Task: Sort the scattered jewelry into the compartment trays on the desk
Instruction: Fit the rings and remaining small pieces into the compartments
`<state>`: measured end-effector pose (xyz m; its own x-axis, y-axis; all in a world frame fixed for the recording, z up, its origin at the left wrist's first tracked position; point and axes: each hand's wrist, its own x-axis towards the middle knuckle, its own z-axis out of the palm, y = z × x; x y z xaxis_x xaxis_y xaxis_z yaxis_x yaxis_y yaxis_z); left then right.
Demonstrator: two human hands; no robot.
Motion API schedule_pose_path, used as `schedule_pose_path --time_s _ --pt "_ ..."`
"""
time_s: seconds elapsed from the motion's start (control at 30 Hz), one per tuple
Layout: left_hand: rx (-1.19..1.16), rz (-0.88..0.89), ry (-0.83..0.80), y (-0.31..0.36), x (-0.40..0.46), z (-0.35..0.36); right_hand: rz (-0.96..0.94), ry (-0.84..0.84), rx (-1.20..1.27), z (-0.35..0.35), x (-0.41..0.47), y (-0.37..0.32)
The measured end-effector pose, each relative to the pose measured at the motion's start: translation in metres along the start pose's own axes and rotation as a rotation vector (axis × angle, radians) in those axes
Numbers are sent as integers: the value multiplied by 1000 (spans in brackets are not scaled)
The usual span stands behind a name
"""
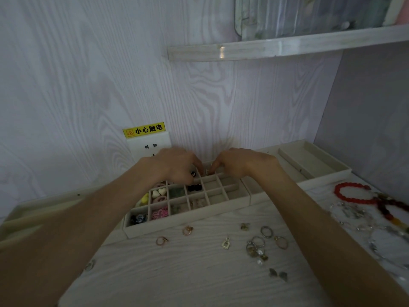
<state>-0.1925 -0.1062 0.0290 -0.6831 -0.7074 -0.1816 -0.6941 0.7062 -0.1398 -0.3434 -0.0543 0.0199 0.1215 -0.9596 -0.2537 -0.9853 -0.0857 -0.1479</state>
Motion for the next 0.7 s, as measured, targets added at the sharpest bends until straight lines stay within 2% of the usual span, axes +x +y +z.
schedule_pose_path --time_s 0.7 --pt "-34 4 -53 0 2 4 3 27 -48 1 -2 -4"
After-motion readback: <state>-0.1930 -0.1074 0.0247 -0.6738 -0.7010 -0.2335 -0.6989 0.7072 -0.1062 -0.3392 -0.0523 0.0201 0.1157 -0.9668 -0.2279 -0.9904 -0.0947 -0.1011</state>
